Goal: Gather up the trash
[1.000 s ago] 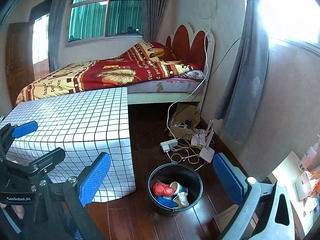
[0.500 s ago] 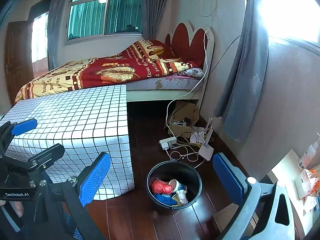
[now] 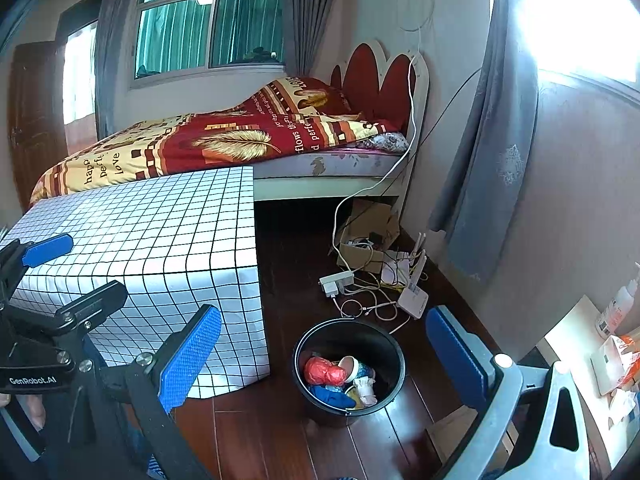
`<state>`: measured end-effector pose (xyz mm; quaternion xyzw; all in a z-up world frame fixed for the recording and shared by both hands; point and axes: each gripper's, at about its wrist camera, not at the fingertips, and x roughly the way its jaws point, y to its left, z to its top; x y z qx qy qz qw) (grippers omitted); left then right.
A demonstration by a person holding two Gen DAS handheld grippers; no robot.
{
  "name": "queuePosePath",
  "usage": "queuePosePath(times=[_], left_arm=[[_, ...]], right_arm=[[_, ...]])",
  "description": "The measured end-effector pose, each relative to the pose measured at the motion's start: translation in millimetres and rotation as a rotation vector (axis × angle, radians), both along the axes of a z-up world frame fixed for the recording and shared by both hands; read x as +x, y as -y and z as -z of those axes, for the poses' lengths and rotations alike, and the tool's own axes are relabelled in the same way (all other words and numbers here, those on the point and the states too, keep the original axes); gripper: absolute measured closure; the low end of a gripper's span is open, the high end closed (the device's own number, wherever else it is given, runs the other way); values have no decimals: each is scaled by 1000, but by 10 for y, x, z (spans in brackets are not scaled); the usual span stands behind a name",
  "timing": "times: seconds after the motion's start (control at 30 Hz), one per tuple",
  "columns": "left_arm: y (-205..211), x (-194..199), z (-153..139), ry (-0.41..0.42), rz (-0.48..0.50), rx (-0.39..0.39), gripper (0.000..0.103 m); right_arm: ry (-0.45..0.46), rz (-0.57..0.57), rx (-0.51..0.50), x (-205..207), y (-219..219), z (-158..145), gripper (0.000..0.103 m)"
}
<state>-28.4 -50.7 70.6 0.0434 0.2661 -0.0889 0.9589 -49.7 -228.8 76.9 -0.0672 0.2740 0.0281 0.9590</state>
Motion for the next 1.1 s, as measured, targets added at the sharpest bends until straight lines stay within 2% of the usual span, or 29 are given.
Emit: queuePosePath(times=[1.1], left_arm=[[50,10,-14,9,36,10,0]], right_arm=[[-13,10,2,33,89,42,0]])
